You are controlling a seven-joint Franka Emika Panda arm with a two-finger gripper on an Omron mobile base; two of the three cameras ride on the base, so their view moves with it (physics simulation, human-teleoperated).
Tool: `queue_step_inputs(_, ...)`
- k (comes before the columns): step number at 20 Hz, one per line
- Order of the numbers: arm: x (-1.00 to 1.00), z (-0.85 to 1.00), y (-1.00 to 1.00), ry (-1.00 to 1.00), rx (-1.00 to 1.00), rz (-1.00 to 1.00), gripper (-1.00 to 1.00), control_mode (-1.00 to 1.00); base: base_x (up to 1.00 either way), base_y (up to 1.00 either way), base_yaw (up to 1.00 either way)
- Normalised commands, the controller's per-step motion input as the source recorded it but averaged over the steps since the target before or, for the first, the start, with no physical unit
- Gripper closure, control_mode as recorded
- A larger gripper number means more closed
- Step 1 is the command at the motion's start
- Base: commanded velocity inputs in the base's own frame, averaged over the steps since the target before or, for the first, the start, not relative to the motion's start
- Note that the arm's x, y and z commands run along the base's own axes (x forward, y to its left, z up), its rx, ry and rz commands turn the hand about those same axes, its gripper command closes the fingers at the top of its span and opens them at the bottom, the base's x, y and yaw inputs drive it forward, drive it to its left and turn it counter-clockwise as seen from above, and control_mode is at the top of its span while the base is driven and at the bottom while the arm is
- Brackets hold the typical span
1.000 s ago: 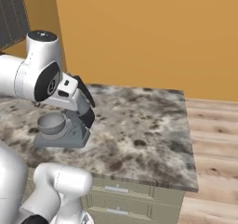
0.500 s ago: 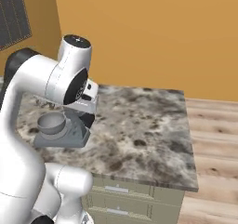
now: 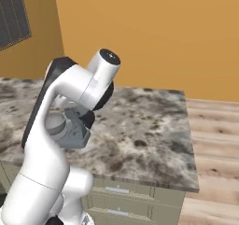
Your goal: Close the stand mixer head.
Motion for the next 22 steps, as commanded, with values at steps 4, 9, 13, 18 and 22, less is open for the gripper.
queue_step_inputs(4, 0.85, -0.03, 0.11, -0.38, 0.10, 0.60, -1.00, -1.00, 0.00, 0.00, 0.00)
queue_step_inputs(9, 0.90, 0.18, 0.29, -0.31, 0.04, 0.37, -1.00, -1.00, 0.00, 0.00, 0.00)
queue_step_inputs(13, 0.84, 0.10, 0.56, -0.32, -0.03, 0.24, -1.00, -1.00, 0.00, 0.00, 0.00)
queue_step_inputs(18, 0.88, -0.05, 0.58, -0.22, -0.12, 0.08, -1.00, -1.00, 0.00, 0.00, 0.00)
queue_step_inputs(22, 0.93, -0.26, 0.66, -0.14, -0.11, 0.03, -1.00, -1.00, 0.00, 0.00, 0.00)
